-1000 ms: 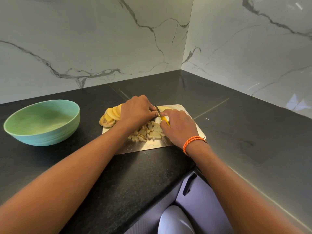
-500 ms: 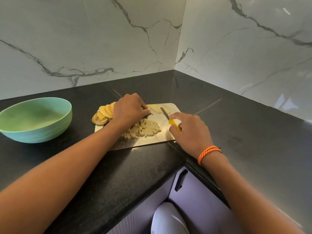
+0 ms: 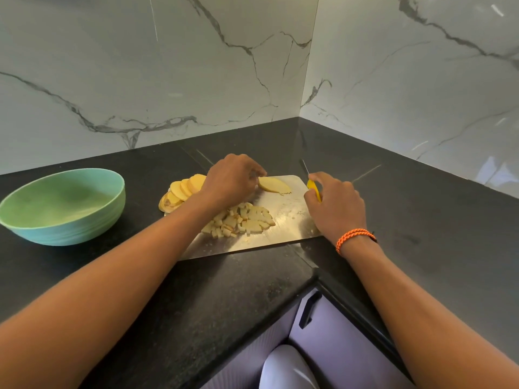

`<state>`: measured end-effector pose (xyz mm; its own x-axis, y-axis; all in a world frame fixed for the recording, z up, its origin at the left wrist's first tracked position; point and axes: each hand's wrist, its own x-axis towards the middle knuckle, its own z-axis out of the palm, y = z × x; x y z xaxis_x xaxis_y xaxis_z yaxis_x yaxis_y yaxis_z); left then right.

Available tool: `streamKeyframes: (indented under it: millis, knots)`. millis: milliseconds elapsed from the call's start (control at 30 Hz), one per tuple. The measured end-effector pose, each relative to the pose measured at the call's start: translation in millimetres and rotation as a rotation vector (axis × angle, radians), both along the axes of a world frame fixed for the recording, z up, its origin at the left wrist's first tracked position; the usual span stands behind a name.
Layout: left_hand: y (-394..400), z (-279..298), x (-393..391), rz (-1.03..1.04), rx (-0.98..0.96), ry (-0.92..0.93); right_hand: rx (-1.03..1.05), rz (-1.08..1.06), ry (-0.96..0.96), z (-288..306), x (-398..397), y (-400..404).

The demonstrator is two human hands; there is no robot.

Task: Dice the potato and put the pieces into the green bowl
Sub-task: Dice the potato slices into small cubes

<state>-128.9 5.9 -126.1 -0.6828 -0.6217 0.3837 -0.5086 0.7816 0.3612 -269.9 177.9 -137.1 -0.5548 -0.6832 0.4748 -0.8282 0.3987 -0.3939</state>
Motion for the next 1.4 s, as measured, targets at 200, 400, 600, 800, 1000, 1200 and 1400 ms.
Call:
streamKeyframes:
  millis: [200, 400, 600, 800, 1000, 1200, 1400]
  knots:
    - [-11, 14, -26, -0.273, 0.063, -0.404, 0.011, -0.004, -0.032, 0, -3, -1]
    - [-23, 18, -22, -0.29, 0.035, -0.412, 0.028, 0.011, -0.051, 1, -2, -3]
    - [-14, 13, -6, -0.201, 0.0, -0.372, 0.072, 0.044, -0.056, 3, 4, 1]
    - [3, 0, -4, -0.028, -0.103, -0.29, 0.134, 0.068, -0.006, 2, 18, 5]
    - [-6, 14, 6, -0.04, 0.035, -0.36, 0.146, 0.065, 0.008, 1, 19, 6]
    - [-18, 13, 11, -0.059, 0.162, -0.264, 0.187, 0.1, 0.032, 2, 24, 0]
    - [-15, 7, 3, -0.021, 0.181, -0.171, 0.192, 0.131, 0.056, 2, 29, -2]
